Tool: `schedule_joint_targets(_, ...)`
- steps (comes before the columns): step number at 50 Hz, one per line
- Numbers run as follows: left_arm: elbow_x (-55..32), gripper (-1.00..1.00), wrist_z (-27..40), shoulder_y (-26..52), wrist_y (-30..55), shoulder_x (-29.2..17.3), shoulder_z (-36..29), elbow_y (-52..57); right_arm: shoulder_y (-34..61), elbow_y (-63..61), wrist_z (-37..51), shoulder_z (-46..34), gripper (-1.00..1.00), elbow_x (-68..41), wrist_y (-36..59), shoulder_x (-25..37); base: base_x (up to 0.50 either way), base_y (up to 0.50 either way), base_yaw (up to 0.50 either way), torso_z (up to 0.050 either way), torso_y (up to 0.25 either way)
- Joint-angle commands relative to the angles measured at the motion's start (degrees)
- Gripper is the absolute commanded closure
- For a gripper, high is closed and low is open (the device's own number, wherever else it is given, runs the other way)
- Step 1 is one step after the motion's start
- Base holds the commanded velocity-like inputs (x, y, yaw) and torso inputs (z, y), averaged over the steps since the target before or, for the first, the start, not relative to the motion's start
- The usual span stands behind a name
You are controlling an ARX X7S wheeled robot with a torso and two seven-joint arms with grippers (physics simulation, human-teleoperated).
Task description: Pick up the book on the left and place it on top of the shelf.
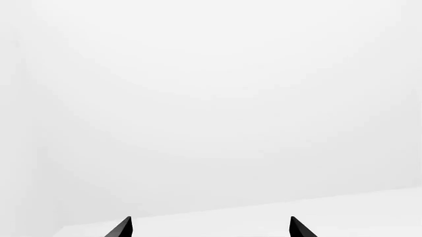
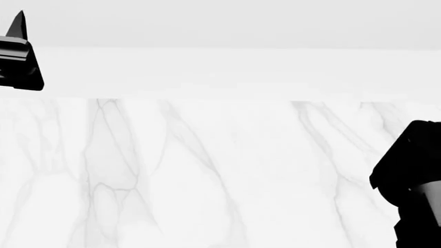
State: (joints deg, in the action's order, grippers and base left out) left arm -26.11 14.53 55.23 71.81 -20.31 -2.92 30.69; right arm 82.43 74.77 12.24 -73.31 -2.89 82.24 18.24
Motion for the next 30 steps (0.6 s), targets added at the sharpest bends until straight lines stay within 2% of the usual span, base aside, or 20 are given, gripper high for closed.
schedule_joint_targets(1, -0.17, -1.00, 0.18, 0.00, -0.20, -0.10, -0.16, -0.17, 0.13, 0.22, 1.30, -4.17, -1.00, 2.98, -0.98, 0.03, 0.00, 0.00, 0.00, 0.000, 0.000)
schedule_joint_targets(5, -0.24, -1.00, 0.19, 0.12, -0.30, -0.07, -0.30, -0.35, 0.95, 0.22, 0.47, 0.08, -1.00, 1.99, -4.74, -1.32, 0.00, 0.00, 0.00, 0.000, 0.000)
schedule_joint_targets(11, -0.34, -1.00, 0.27, -0.03, -0.45, -0.11, -0.42, -0.39, 1.97, 0.22, -0.92, 1.37, -1.00, 2.46, -9.66, -3.44, 0.00, 0.00, 0.00, 0.000, 0.000)
schedule_joint_targets(20, -0.38, -1.00, 0.40, -0.10, -0.86, -0.09, -0.72, -0.73, 4.17, 0.22, -3.33, -0.70, -1.00, 3.36, -17.61, -6.92, 0.00, 0.00, 0.00, 0.000, 0.000)
schedule_joint_targets(30, -0.58, -1.00, 0.49, -0.31, -1.13, -0.22, -0.62, -0.80, 4.43, 0.22, -2.85, -1.66, -1.00, 3.02, -18.37, -7.51, 0.00, 0.00, 0.00, 0.000, 0.000)
